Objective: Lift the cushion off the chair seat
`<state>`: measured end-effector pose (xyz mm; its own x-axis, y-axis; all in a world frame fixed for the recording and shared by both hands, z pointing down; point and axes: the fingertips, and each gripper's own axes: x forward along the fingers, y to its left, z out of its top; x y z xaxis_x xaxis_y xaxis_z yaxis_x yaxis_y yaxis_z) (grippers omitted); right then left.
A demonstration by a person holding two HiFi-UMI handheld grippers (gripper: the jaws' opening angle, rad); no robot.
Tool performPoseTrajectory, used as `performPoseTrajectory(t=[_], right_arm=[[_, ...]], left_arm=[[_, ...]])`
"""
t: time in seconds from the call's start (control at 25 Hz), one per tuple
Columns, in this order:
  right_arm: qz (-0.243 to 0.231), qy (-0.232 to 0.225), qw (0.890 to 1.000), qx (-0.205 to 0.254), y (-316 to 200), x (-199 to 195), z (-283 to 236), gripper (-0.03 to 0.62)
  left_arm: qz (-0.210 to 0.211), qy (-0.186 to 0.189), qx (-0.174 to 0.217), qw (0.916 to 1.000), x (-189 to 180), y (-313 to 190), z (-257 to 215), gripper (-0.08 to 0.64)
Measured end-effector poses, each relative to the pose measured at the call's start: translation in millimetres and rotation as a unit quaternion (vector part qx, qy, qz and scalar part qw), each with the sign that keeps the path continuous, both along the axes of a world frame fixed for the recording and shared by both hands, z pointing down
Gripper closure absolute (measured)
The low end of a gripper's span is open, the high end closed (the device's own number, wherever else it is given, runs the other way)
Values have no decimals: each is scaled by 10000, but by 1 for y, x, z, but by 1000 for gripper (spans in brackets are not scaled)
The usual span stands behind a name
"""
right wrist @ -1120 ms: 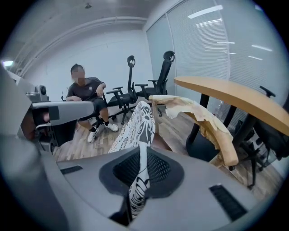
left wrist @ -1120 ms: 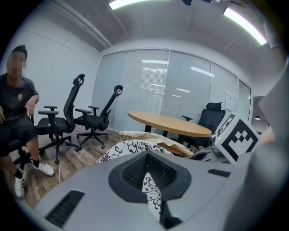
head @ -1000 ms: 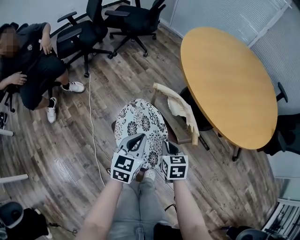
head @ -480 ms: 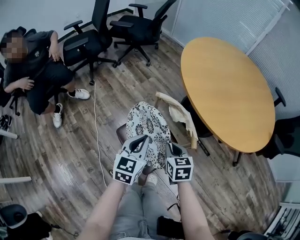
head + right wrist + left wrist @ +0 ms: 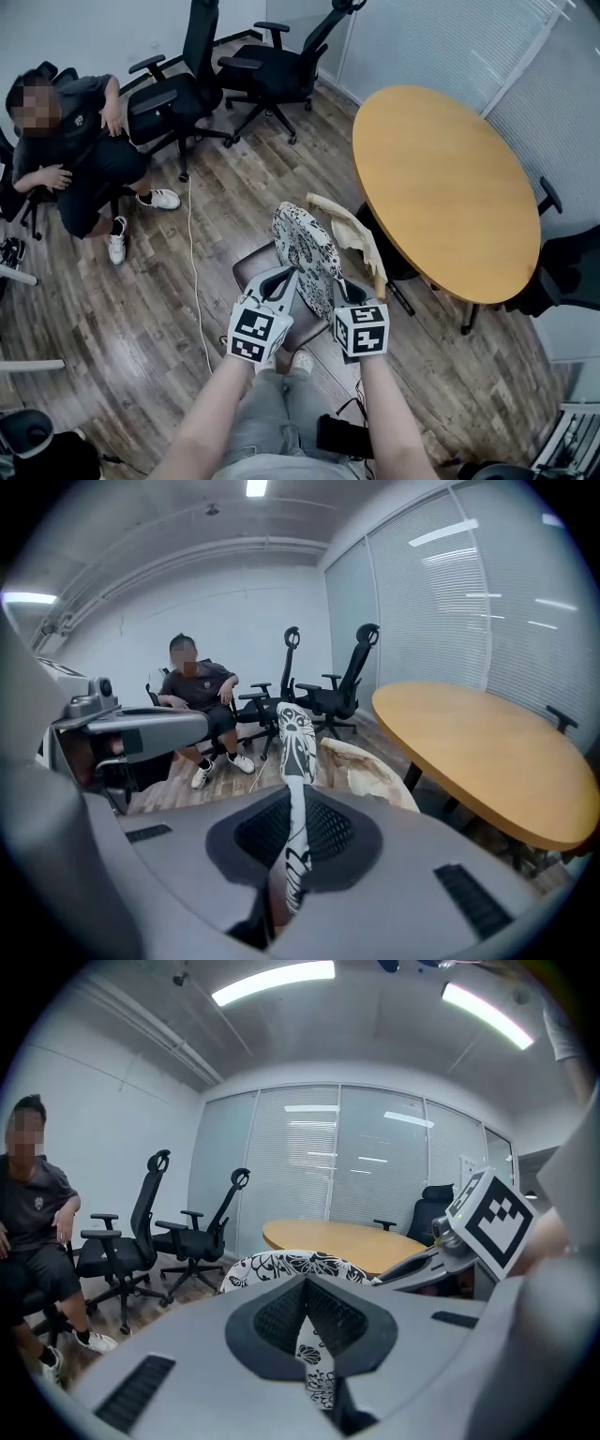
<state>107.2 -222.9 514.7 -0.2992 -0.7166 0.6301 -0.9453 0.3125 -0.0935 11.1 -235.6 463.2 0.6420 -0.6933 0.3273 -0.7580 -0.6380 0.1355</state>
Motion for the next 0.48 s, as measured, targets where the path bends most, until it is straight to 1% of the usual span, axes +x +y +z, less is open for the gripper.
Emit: performPoseTrajectory(t=[0.2,0.36,0.48], right_arm=[[-66,17,9999,102,0,3,-25,555],[-142,53,9998,154,4,5,-44,555],[-210,94,9995,235,5,5,-57,555]], left_arm=[[-10,21,157,9999,3,0,-20,563],[-31,81,207,9997,4,1,-35,563],[-5,50,274,9996,4,3,-44,563]])
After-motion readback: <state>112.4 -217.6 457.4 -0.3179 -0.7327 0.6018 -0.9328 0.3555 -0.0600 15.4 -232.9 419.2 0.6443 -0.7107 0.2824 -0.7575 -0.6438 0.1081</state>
